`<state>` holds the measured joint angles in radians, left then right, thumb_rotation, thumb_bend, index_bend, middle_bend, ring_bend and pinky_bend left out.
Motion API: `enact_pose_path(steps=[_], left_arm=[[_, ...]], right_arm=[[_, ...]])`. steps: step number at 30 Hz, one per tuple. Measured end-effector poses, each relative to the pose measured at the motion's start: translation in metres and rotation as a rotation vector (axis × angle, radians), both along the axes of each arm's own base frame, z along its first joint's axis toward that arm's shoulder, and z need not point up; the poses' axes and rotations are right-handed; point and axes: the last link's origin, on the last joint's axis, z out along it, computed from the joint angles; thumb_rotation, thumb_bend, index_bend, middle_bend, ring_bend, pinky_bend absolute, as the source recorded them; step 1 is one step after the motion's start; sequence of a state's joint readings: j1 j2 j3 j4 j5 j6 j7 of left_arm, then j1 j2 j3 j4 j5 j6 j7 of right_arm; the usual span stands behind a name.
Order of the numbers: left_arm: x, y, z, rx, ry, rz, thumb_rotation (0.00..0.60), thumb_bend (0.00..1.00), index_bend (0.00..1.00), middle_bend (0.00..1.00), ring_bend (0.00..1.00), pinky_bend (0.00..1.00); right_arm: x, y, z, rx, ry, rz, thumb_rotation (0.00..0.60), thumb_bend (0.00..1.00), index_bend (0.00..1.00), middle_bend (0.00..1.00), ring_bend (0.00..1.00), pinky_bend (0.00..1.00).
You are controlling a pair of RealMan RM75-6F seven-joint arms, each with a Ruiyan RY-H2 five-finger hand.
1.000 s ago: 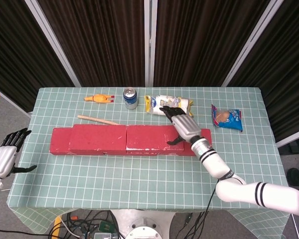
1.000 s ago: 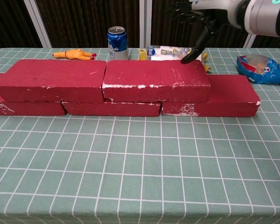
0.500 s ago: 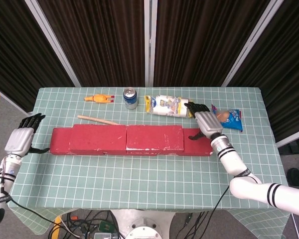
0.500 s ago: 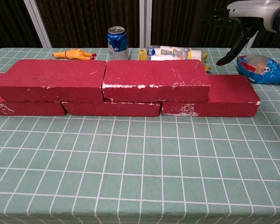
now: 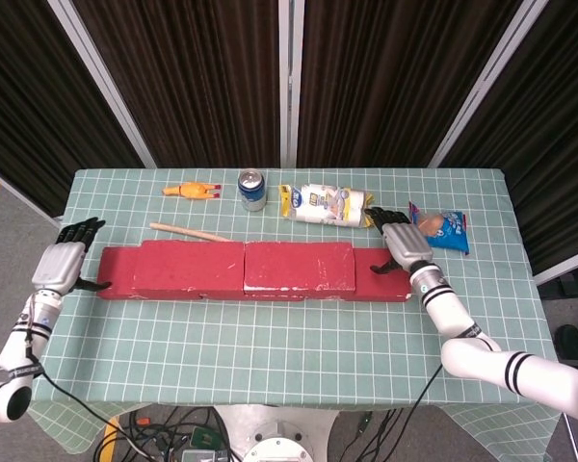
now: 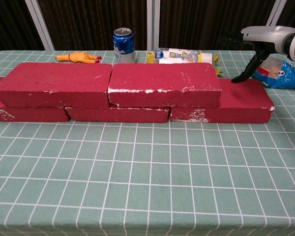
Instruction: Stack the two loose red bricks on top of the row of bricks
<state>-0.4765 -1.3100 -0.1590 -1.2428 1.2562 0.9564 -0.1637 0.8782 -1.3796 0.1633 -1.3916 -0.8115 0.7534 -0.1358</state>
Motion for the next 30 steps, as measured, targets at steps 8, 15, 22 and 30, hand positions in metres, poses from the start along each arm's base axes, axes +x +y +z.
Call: enact_pose_path(steps=[8,15,22,30], left_arm=[[0.007,0.008,-0.017,-0.018,-0.019,-0.003,0.600,0.00,0.01,0.00,0.00,0.00],[0.013,0.013,-0.022,-0.031,-0.028,-0.009,0.600,0.00,0.01,0.00,0.00,0.00],[0.017,0.016,-0.026,-0.050,-0.020,-0.012,0.600,0.00,0.01,0.00,0.00,0.00],[0.023,0.021,-0.031,-0.065,-0.024,-0.014,0.600,0.00,0.01,0.00,0.00,0.00]], right_arm=[[0.001,0.001,-0.011,0.027,-0.010,0.002,0.600,0.11,0.00,0.00,0.00,0.00],[0.010,0.003,-0.019,0.039,-0.030,0.020,0.600,0.11,0.00,0.00,0.00,0.00],[0.014,0.004,-0.023,0.049,-0.045,0.021,0.600,0.11,0.00,0.00,0.00,0.00],[0.015,0.004,-0.026,0.059,-0.050,0.016,0.600,0.11,0.00,0.00,0.00,0.00]])
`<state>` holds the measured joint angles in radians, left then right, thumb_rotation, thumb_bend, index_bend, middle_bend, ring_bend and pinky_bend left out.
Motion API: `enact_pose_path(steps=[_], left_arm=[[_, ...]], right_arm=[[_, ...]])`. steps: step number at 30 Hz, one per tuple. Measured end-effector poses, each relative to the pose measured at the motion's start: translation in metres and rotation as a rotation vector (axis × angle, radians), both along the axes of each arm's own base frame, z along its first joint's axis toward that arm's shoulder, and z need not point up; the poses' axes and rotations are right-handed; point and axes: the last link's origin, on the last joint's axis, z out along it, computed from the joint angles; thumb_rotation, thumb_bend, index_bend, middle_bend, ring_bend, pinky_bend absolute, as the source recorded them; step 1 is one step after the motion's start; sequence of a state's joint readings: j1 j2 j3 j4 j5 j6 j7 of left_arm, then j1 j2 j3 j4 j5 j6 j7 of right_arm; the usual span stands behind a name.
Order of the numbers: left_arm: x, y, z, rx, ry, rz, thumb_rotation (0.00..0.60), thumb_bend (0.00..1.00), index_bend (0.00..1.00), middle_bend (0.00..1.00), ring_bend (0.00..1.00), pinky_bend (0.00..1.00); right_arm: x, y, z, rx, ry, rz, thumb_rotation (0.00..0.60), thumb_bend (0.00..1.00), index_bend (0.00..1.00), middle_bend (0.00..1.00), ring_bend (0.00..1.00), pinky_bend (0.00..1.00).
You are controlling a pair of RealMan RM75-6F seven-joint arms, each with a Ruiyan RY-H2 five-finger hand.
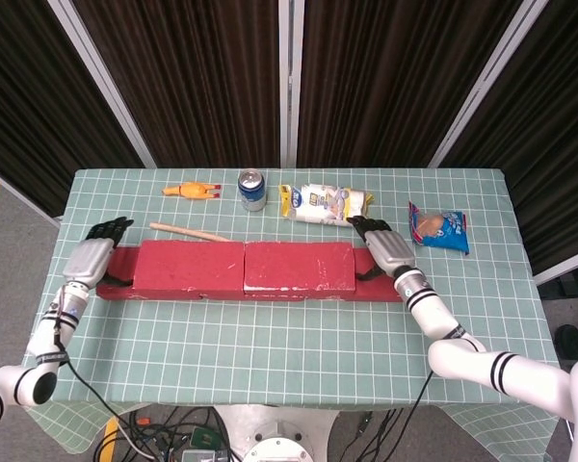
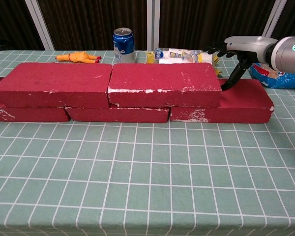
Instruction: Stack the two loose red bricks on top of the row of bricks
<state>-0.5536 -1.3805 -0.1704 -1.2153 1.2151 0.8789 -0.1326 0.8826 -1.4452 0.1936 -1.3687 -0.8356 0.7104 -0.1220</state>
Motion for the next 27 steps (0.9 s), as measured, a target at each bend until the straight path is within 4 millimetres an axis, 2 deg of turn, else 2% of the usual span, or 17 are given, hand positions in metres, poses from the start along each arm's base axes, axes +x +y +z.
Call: enact_pose_path(steps=[15,27], left_arm=[[0.0093,0.0077,-0.0095,-0.020,-0.010,-0.013,0.600,0.00,0.01,0.00,0.00,0.00],[0.0068,0.0077,-0.0060,-0.013,-0.010,-0.005,0.600,0.00,0.01,0.00,0.00,0.00]], right_arm=[[0.0059,0.0003,-0.0017,0.008,-0.010,0.010,0.600,0.11,0.00,0.00,0.00,0.00],[0.0066,0.0006,-0.0004,0.006,-0.009,0.011,0.600,0.11,0.00,0.00,0.00,0.00]])
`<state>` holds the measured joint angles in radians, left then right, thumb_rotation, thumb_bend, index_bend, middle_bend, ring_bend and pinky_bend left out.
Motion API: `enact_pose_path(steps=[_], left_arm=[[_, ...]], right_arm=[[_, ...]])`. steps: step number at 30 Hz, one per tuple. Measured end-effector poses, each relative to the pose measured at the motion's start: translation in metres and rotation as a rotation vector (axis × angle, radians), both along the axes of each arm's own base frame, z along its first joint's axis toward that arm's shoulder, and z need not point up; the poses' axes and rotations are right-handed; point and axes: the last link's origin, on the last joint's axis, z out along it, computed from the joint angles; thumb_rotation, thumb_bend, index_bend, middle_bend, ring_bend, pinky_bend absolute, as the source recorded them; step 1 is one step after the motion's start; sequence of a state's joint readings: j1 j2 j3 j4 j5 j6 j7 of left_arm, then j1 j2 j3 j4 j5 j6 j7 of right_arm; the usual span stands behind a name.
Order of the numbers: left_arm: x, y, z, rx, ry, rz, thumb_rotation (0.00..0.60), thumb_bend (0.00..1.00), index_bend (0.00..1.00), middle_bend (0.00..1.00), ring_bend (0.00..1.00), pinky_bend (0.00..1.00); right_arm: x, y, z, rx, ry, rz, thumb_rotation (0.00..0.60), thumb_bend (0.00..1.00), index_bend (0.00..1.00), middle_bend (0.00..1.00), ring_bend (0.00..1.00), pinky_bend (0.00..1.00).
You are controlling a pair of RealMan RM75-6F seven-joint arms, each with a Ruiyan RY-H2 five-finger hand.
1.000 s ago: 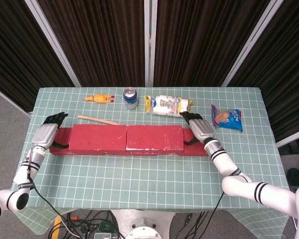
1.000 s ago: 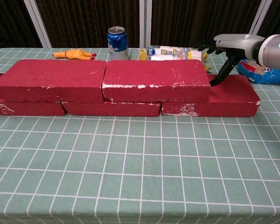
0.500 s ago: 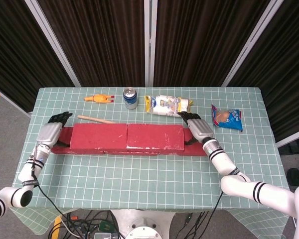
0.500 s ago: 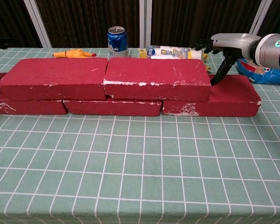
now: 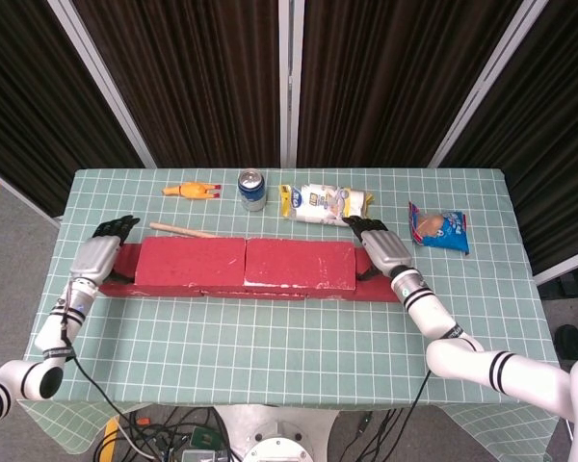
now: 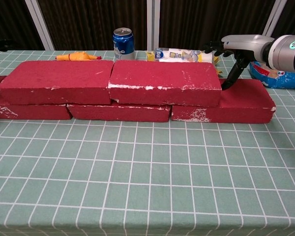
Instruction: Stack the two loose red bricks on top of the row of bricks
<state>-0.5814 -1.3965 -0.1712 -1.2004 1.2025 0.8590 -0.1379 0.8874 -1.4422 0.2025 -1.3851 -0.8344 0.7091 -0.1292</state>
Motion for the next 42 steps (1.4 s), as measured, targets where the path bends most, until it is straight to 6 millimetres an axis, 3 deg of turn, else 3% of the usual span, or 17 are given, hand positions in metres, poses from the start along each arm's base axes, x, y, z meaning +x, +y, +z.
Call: enact_pose_path(steps=[42], left_arm=[[-0.0044,-0.0022,0.0048,0.016,0.007,0.009,0.600,0.00,0.01,0.00,0.00,0.00]], right_arm=[[-0.0063,0.0042,0.0074,-0.018,0.027,0.002,0.600,0.11,0.00,0.00,0.00,0.00]])
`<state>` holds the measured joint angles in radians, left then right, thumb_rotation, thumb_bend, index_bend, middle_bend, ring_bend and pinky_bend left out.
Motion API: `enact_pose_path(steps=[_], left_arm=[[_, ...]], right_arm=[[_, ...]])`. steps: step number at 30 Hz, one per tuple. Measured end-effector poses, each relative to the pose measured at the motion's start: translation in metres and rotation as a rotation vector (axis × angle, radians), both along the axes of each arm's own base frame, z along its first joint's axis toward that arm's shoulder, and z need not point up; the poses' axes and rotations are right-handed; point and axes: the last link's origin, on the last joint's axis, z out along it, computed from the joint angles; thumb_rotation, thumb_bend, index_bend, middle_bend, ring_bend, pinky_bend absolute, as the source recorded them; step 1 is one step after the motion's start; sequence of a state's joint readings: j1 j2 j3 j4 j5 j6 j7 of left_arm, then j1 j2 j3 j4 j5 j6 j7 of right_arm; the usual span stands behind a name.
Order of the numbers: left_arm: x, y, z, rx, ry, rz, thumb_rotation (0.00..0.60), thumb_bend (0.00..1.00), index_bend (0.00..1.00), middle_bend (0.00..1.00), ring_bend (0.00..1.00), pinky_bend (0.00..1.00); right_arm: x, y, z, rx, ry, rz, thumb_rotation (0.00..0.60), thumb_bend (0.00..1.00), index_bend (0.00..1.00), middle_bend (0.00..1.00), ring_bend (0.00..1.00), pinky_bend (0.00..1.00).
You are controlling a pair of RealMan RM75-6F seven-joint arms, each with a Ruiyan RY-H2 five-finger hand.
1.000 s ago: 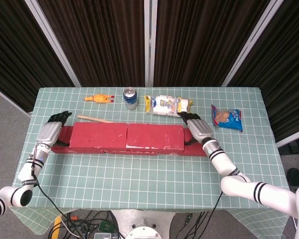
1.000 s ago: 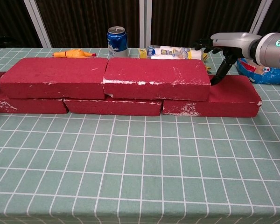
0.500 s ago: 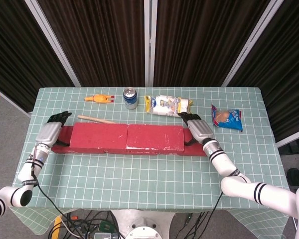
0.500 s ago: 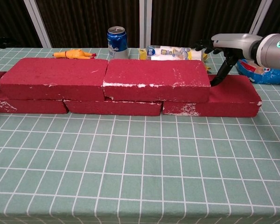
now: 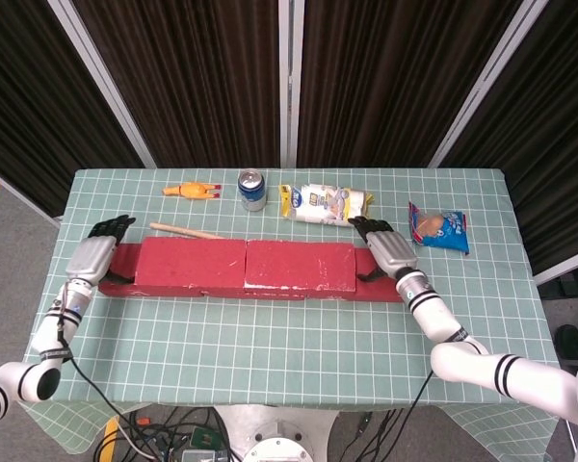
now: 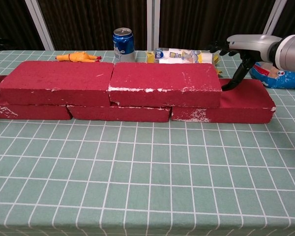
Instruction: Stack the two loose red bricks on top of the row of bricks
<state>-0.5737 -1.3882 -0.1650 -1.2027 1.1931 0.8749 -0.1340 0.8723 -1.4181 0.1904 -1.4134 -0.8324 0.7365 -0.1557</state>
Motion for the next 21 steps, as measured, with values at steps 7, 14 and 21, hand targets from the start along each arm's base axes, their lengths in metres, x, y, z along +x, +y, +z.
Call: enact_pose_path(steps=[7,14,21], left_arm=[[-0.002,-0.002,0.003,0.009,0.004,0.006,0.600,0.00,0.01,0.00,0.00,0.00],[-0.003,-0.003,0.006,0.016,0.011,0.009,0.600,0.00,0.01,0.00,0.00,0.00],[-0.007,-0.006,0.012,0.030,0.018,0.016,0.600,0.00,0.01,0.00,0.00,0.00]], right_arm=[[-0.002,0.000,0.003,-0.005,0.002,-0.003,0.600,0.11,0.00,0.00,0.00,0.00],[-0.001,-0.005,0.004,-0.020,0.009,0.001,0.600,0.12,0.00,0.00,0.00,0.00],[0.004,-0.011,0.004,-0.026,0.012,0.007,0.600,0.12,0.00,0.00,0.00,0.00]])
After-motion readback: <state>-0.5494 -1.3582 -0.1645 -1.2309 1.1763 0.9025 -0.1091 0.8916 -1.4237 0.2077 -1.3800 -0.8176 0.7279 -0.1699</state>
